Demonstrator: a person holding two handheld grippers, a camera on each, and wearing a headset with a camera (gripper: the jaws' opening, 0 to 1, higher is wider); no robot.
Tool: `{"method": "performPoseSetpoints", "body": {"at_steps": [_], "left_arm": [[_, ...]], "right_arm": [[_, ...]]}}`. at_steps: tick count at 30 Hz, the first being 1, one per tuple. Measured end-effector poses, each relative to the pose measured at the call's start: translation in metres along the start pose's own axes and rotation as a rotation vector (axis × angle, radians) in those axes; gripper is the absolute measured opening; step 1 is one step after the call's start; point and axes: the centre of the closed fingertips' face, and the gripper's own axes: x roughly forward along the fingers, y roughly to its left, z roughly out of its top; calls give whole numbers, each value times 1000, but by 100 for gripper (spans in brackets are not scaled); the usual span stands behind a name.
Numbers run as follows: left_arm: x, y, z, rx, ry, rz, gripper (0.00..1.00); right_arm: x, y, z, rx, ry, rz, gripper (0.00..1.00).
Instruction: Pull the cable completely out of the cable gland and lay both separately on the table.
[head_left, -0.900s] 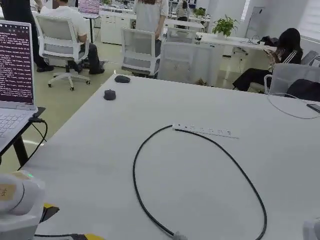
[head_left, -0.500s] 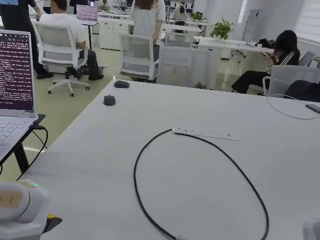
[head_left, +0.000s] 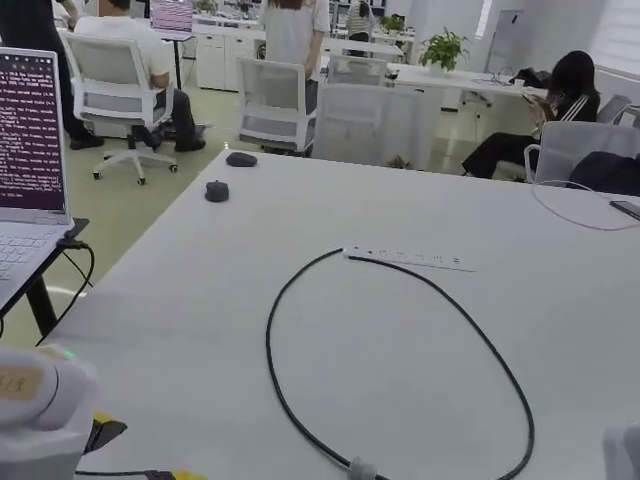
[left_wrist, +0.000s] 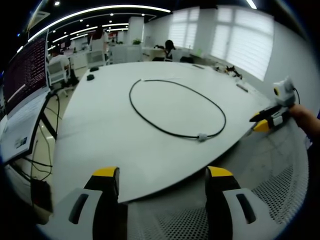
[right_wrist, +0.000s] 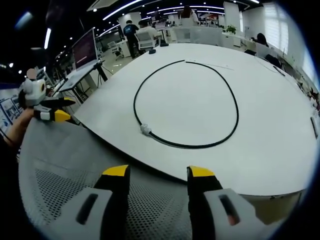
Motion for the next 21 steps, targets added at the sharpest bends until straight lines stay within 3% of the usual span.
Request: {"method": "performPoseSetpoints", "body": {"at_steps": [3,12,21], "left_arm": [[0,0,-1,1,7,3,69],[0,1,-2,0,12,10,68],[-1,-3,6,9,-34,-11,69]], "right_arm": [[1,0,1,19,-15,10,46],[2,3,-3,31,13,26,42],[2,3,-3,40,18,30,41]]}}
